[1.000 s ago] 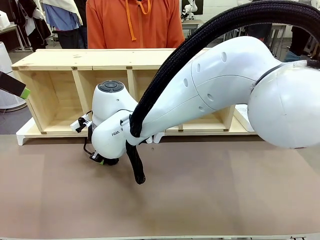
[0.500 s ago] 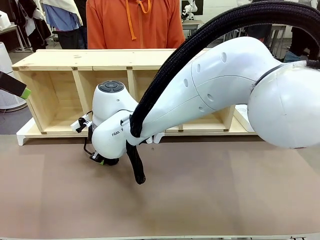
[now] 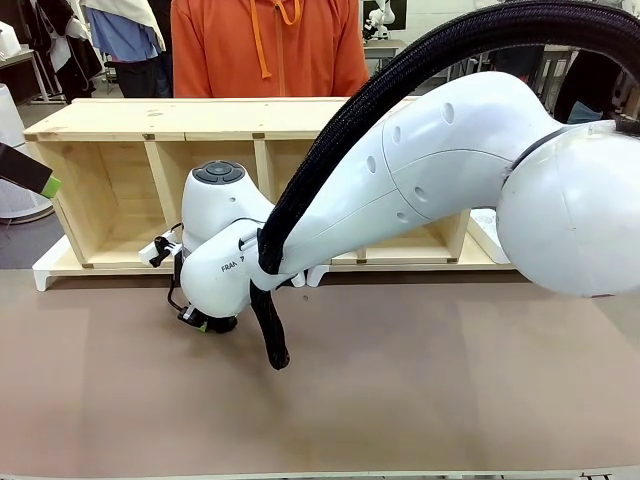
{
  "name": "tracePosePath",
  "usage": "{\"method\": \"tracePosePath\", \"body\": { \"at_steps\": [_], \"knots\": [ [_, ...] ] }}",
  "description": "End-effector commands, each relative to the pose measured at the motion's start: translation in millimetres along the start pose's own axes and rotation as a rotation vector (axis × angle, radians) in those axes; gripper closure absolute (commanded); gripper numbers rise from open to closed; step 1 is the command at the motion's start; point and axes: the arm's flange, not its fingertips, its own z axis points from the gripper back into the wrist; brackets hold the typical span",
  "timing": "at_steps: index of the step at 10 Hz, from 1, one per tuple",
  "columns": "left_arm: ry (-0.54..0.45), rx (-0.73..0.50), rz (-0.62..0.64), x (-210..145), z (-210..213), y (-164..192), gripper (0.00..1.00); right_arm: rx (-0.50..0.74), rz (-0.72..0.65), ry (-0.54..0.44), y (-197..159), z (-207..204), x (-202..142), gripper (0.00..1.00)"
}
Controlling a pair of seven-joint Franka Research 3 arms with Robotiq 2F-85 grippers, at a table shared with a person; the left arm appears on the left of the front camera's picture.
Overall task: Perform cable management.
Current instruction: Pull the grasped Power Cable to the location of the Power Strip.
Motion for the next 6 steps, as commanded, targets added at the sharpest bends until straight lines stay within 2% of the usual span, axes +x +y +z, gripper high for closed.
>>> {"method": "tracePosePath", "body": {
  "at_steps": [1, 6],
  "knots": [
    [-0.007, 0.002, -0.003, 1.6, -1.2, 0.7, 0.0, 0.008, -0.034, 0.015, 12.8, 20.3, -17.7, 0.85],
    [-0.007, 0.002, -0.003, 1.6, -1.2, 0.7, 0.0, -0.033, -0.059, -0.014, 36.4, 69.9, -58.1, 0.85]
  ]
}}
